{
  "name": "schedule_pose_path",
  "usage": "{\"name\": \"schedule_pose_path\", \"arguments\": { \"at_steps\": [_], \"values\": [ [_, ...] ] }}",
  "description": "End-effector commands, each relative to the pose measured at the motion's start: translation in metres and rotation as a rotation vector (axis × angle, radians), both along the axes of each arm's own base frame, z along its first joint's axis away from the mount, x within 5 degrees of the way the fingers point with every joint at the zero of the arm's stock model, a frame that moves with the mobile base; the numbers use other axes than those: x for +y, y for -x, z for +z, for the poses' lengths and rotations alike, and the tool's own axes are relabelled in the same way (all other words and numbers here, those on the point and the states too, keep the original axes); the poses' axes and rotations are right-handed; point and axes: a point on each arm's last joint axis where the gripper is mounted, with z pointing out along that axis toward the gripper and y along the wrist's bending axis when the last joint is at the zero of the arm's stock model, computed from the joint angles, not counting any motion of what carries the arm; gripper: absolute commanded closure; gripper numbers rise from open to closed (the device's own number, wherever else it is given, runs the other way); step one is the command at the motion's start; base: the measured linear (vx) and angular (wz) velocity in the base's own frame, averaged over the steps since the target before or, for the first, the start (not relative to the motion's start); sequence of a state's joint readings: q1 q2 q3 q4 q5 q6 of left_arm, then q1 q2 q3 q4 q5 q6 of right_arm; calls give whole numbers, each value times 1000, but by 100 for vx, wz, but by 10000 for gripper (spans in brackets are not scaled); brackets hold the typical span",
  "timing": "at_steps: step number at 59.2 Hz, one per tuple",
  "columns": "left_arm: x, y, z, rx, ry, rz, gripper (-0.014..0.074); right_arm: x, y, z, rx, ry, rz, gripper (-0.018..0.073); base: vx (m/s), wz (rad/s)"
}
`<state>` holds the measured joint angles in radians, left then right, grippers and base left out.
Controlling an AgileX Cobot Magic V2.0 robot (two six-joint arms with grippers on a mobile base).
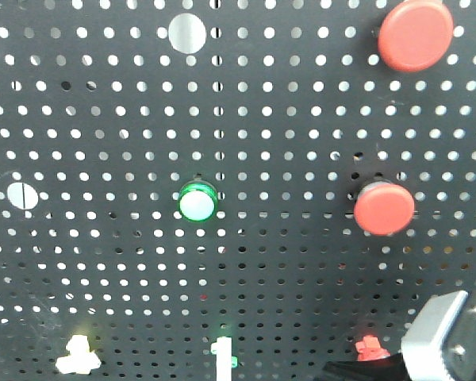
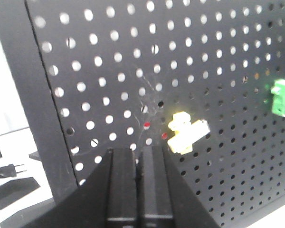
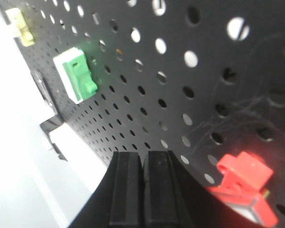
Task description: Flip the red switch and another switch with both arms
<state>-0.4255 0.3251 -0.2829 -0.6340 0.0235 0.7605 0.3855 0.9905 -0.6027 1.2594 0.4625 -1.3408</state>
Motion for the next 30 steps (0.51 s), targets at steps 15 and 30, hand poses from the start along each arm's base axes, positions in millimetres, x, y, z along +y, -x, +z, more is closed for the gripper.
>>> {"name": "schedule_pose_path", "arguments": {
  "at_steps": [15, 30],
  "values": [
    [4, -1, 14, -49, 89, 35, 594, -2, 7, 9, -6, 21, 28, 565, 0, -1],
    [3, -1, 14, -47, 88, 34, 594, -22, 47, 32, -68, 30, -9, 565, 0, 0]
  ]
}}
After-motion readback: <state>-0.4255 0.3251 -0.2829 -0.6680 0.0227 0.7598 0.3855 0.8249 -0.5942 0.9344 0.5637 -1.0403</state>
